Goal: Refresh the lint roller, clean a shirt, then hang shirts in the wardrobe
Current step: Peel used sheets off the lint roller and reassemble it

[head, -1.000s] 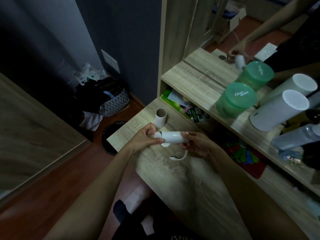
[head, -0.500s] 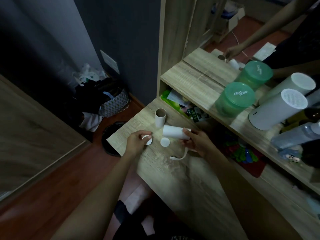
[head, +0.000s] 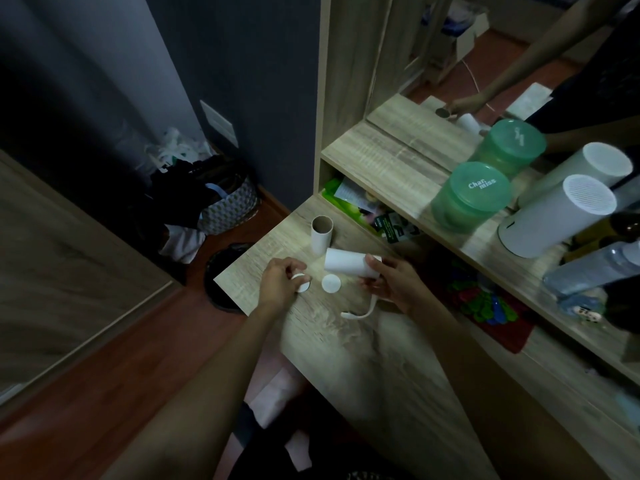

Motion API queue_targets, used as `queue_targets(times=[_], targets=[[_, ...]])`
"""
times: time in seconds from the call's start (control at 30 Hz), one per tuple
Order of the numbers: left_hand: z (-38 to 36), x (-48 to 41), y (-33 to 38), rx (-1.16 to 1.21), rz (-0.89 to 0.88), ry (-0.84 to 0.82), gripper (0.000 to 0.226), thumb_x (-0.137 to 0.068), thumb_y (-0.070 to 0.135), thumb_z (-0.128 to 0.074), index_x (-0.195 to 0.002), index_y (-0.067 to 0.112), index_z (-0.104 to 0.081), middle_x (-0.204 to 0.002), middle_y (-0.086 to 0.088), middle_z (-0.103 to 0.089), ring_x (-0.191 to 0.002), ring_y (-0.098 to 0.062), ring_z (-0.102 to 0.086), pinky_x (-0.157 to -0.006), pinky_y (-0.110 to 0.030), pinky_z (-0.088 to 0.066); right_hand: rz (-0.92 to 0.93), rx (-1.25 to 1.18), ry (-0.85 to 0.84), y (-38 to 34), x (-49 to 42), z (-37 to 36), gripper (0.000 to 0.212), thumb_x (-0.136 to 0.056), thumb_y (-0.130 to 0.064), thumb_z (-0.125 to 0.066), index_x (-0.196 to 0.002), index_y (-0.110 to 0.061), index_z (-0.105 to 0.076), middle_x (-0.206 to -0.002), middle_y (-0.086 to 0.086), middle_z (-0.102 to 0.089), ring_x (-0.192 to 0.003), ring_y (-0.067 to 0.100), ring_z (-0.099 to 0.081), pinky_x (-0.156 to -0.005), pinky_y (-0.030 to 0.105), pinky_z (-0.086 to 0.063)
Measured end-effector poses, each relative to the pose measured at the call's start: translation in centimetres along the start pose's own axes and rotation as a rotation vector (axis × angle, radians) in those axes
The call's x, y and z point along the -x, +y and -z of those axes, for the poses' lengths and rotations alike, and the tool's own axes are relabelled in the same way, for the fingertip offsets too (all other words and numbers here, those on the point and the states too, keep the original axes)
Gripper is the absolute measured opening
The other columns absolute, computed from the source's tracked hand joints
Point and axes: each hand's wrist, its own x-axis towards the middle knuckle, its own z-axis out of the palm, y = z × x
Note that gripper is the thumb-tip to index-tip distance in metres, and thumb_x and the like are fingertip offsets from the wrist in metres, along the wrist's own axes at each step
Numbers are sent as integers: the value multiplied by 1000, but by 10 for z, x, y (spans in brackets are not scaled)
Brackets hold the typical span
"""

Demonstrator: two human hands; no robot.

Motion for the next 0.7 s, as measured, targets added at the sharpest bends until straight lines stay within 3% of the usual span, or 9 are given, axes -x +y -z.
queue_targets(times=[0.17,0.23,0.33,0.47,0.7], targets=[[16,10,14,242,4,71,8,-88,16,-67,-93,18,-72,-90,1,-69,-79,-10,-63,-65,-6,-44,13,4,-17,-2,5,-4,23,-88,-24,-64,-105,-9,-60,-96,16,-66,-68,19,-67,-60,28,-55],[28,18,26,361,16,82,14,-93,12,-59,-92,20,-70,-85,6,-70,-75,-4,-64,-67,-7,-47,38,22,-28,-4,7,-9,19,-90,-22,-62,-104,-10,-60,-98,17,-65,-70,18,-68,-59,27,-55],[47,29,33,520,4,10,18,-96,14,-56,-106,13,-70,-93,1,-71,-75,-3,-65,-70,-13,-51,54,11,-40,-6,11,-23,18,-90,-20,-61,-105,-11,-60,-102,18,-64,-76,22,-69,-63,29,-58],[71,39,30,527,-22,-18,18,-93,23,-59,-104,17,-72,-95,5,-74,-87,-8,-68,-75,-17,-53,38,-24,-73,-10,13,-56,24,-94,-17,-54,-116,-10,-56,-109,20,-63,-82,26,-70,-71,34,-59],[125,35,7,559,-43,74,15,-89,15,-65,-104,16,-71,-93,2,-73,-84,-9,-68,-76,-21,-56,54,-52,-126,-15,8,-131,26,-93,-16,-54,-119,-14,-58,-115,14,-62,-92,29,-70,-73,35,-59]])
